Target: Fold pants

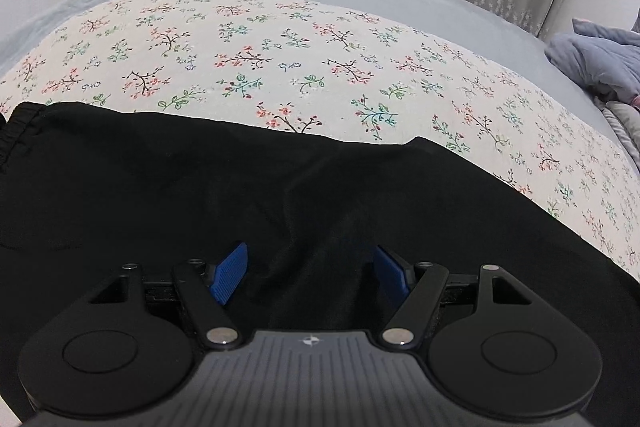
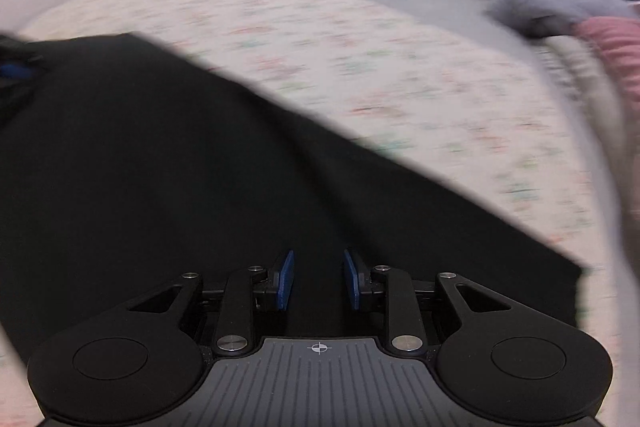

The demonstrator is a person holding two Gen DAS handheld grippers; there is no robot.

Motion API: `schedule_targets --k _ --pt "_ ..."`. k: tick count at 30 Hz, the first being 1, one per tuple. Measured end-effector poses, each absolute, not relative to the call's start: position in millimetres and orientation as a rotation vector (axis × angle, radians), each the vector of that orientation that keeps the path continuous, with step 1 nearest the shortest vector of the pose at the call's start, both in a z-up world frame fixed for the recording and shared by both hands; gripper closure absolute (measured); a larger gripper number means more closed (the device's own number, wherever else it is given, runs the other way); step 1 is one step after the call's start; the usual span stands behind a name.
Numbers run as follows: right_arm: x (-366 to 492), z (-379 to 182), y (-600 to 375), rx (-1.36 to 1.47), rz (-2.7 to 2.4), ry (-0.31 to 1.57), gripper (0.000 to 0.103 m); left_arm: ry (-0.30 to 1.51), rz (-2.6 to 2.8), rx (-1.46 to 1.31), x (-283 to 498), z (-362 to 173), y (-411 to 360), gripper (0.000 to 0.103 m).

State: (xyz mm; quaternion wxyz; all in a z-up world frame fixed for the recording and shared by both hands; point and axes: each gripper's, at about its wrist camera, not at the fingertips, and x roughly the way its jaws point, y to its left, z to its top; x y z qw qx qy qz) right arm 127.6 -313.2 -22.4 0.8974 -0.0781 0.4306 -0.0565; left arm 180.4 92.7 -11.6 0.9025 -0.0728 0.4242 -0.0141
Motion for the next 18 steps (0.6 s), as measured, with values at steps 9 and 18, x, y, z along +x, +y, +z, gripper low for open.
schedule_targets --k 9,18 --pt "127 -13 -392 -0.165 -0.672 0.765 0.075 0.877 -0.031 -0.133 182 -13 88 0.018" --pt "153 -51 -366 -0.226 -0.456 0.880 0.075 0.869 -0.065 -0.117 179 -13 83 0.018"
